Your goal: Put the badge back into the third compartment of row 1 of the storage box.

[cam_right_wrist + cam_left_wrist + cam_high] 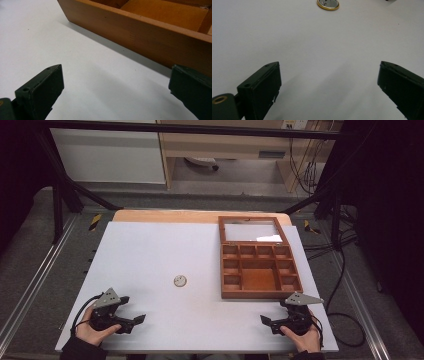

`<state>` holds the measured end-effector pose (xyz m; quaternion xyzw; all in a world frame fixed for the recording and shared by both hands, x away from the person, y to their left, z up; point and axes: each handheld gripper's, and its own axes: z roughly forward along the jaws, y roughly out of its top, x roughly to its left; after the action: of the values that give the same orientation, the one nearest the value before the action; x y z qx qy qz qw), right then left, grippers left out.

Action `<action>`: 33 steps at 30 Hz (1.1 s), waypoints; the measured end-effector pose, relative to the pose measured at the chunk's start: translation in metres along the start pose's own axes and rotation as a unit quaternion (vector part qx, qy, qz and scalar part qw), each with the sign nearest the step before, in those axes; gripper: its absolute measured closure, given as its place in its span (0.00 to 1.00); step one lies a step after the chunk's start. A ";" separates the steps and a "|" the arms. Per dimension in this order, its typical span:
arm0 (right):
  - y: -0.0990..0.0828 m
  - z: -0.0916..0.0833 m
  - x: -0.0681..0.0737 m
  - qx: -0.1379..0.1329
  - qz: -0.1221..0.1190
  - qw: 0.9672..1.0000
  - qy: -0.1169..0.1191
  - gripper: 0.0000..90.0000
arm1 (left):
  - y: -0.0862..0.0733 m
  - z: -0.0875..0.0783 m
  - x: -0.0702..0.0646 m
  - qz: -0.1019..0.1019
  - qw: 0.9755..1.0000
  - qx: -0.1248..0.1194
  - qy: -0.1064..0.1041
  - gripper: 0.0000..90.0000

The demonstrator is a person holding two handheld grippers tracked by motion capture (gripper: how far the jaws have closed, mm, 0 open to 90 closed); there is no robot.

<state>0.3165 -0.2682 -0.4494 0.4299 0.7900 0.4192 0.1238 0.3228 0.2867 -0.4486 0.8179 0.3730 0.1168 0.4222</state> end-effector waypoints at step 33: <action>0.016 0.019 0.030 0.007 -0.019 1.000 0.010 0.01 | 0.000 0.000 0.000 0.003 1.000 0.005 0.002 0.06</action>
<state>0.3180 -0.2300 -0.4438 0.4115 0.8022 0.4155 0.1206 0.3227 0.2864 -0.4490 0.8211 0.3720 0.1178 0.4165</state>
